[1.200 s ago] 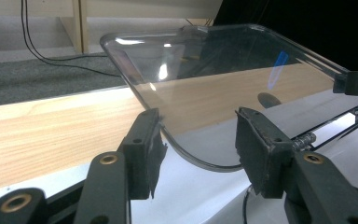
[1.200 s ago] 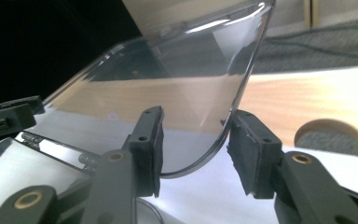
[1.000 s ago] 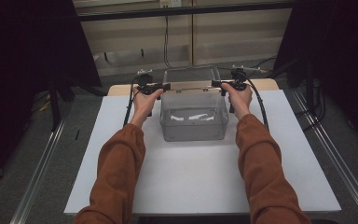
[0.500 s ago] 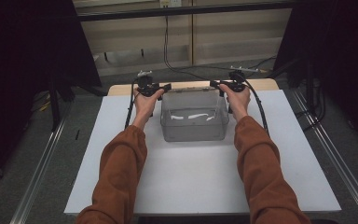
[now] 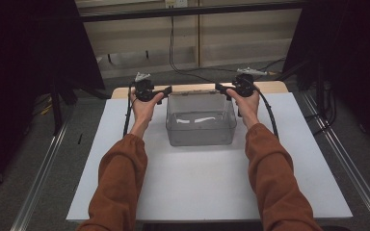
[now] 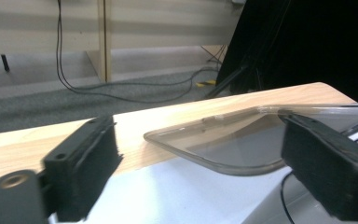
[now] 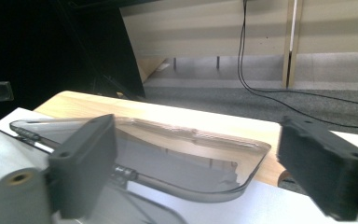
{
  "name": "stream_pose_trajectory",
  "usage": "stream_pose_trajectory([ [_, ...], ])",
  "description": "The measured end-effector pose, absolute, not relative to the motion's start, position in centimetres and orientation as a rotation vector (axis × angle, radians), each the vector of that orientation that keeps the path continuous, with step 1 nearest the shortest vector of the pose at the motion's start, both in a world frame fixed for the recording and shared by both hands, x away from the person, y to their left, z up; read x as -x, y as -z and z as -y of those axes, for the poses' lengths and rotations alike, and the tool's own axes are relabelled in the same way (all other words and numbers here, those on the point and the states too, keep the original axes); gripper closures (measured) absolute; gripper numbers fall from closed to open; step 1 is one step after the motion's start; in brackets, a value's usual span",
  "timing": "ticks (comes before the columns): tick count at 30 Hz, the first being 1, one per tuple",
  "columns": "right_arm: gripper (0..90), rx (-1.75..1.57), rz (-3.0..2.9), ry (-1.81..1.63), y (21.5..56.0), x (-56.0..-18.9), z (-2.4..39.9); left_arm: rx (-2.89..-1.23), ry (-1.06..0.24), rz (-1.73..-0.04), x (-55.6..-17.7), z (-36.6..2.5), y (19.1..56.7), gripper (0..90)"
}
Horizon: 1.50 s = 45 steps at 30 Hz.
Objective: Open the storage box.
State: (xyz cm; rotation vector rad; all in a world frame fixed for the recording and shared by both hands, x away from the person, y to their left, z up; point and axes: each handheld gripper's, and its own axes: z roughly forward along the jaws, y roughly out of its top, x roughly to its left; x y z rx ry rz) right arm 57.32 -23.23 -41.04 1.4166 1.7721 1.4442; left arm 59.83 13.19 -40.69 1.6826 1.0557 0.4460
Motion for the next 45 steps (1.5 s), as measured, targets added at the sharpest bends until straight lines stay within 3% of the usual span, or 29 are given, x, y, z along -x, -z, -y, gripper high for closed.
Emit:
stream_pose_trajectory([
  [2,4.2,-1.396,-1.757,-1.430,41.0,-56.9,23.1,-1.684,-0.469,-1.046,-59.3,-13.4,40.5,7.8],
  [7,3.6,-1.345,-1.711,-1.449,40.3,-55.5,23.4,-1.669,-0.482,-0.990,-57.8,-13.8,40.0,3.5],
  [30,0.5,-1.180,-1.637,-1.347,39.6,-47.4,24.4,-1.645,-0.589,-0.804,-50.3,-14.1,39.3,3.5],
  [45,0.0,-1.154,-1.606,-1.356,40.0,-43.3,24.6,-1.601,-0.613,-0.821,-45.2,-16.1,39.9,3.7],
])
